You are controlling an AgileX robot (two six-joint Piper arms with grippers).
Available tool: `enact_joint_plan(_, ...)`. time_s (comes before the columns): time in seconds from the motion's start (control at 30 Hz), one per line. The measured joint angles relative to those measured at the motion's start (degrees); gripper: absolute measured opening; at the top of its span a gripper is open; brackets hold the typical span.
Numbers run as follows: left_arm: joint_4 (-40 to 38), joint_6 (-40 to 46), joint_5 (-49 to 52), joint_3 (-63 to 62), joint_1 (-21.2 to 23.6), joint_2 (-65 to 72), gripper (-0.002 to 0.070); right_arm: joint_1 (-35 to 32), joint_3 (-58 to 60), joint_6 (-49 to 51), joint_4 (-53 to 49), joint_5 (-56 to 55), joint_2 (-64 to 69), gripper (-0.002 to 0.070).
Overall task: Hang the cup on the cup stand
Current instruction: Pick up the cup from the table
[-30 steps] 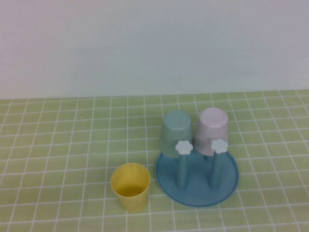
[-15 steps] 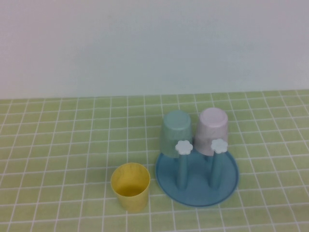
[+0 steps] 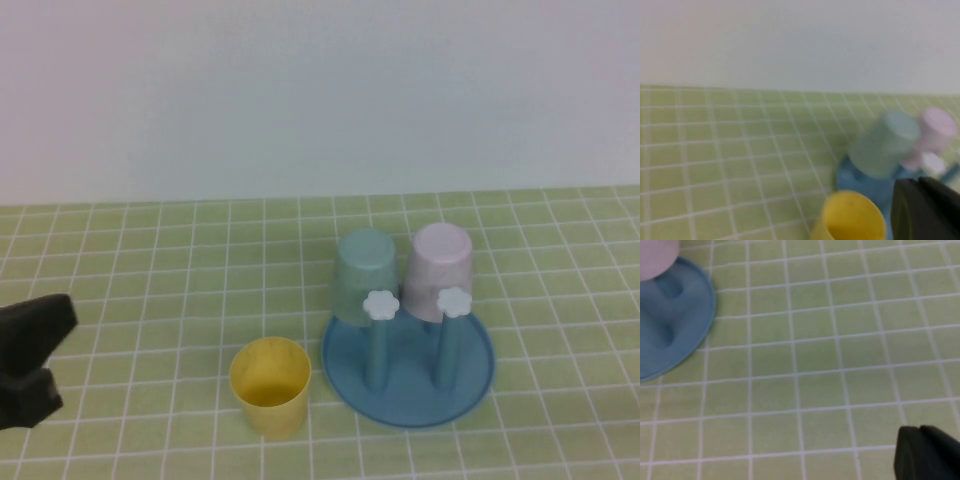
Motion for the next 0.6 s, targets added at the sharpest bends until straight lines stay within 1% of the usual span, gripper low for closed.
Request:
enact_joint_plan(0.07, -2.74, 2.89, 5.06, -1.90, 0.00, 3.71, 0.0001, 0.00, -0.14, -2.84, 3.53, -0.84, 2.60, -0.0002)
enact_joint_plan(0.2, -2.09, 4.25, 14.06, -6.79, 0.00, 11.73, 0.0001, 0.00, -0.22, -6.70, 7.72, -2.40, 3.99, -0.0002)
enact_joint_plan(0.3, -1.53, 4.25, 14.82, -9.95, 0.00, 18.13, 0.0001, 0.00, -0.26, -9.47, 10.37, -1.37, 3.99, -0.0002)
enact_joint_plan(0.37, 0.38, 4.25, 15.10, -12.46, 0.00, 21.96, 0.0008, 0.00, -0.26, -13.68, 12.90, 0.04, 4.08, -0.0002)
enact_joint_plan(0.4, 1.60, 4.14, 15.46, -13.89, 0.00, 24.04, 0.0022, 0.00, -0.26, -16.10, 14.95, 0.74, 4.08, -0.0002)
enact_joint_plan(0.43, 2.49, 4.26, 16.22, -15.38, 0.00, 25.66, 0.0044, 0.00, -0.26, -18.62, 16.80, 1.30, 4.08, -0.0002)
enact_joint_plan(0.47, 3.20, 4.27, 17.34, -16.91, 0.00, 27.66, 0.0085, 0.00, -0.26, -20.57, 18.21, 1.62, 4.08, -0.0002)
enact_joint_plan(0.53, 3.44, 4.27, 19.22, -19.44, 0.00, 31.39, 0.0185, 0.00, -0.35, -24.67, 21.22, 1.89, 4.21, -0.0002)
enact_joint_plan(0.6, 3.44, 4.27, 20.81, -21.70, 0.00, 34.50, 0.0311, 0.00, -0.35, -26.94, 22.86, 1.99, 4.21, -0.0002)
